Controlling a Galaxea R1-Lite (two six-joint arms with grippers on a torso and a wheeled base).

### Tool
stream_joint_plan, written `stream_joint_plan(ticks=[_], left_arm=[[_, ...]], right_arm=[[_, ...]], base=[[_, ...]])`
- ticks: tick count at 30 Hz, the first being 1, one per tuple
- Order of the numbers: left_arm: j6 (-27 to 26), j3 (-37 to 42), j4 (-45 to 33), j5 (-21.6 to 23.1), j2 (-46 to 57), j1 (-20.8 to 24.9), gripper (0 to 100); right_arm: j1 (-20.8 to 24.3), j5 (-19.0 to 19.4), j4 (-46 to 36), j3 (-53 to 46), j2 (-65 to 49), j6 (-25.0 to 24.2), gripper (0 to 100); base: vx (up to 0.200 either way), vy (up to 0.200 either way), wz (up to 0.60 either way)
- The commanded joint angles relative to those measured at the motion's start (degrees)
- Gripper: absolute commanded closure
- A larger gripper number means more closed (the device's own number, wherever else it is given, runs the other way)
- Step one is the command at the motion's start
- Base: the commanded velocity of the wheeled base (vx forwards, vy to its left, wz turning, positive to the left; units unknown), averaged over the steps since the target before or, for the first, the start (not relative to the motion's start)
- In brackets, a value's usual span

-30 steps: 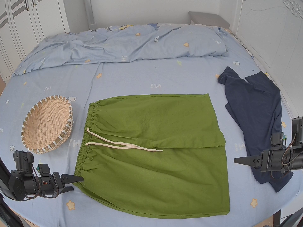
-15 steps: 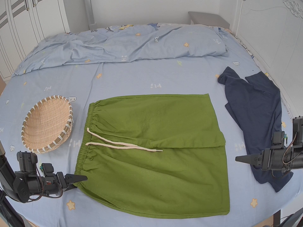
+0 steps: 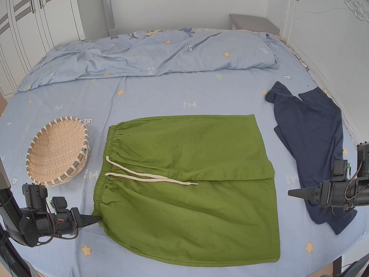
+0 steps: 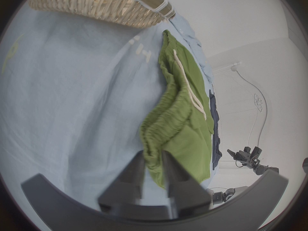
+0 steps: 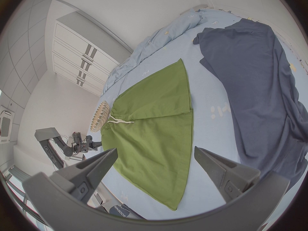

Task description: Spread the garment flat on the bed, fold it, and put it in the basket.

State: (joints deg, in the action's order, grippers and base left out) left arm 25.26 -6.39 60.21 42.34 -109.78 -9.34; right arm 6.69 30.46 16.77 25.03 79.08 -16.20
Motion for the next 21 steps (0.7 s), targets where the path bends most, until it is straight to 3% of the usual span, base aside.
stream_joint_plan(ticks=[1, 11, 17, 21], left_arm=[[0.05, 1.20, 2.37, -0.06, -2.11, -0.51, 100], [0.23, 6.39, 7.11, -0.15, -0.97, -0.68, 100], [0.05, 6.39, -1.94, -0.68, 3.96, -1.91, 100], [-1.79, 6.39, -12.05, -0.24, 9.84, -2.35, 100]], right_arm=[[-0.10, 0.03, 0.01, -0.07, 0.20, 0.03, 0], [0.34, 0.30, -0.16, -2.53, 0.11, 0.03, 0], [0.78, 0.39, -0.16, -8.24, 0.90, 0.29, 0], [2.18, 0.82, -0.16, -13.16, 3.71, 2.31, 0]], base=[[0.000, 0.000, 0.00], [0.000, 0.000, 0.00], [0.000, 0.000, 0.00], [0.000, 0.000, 0.00]])
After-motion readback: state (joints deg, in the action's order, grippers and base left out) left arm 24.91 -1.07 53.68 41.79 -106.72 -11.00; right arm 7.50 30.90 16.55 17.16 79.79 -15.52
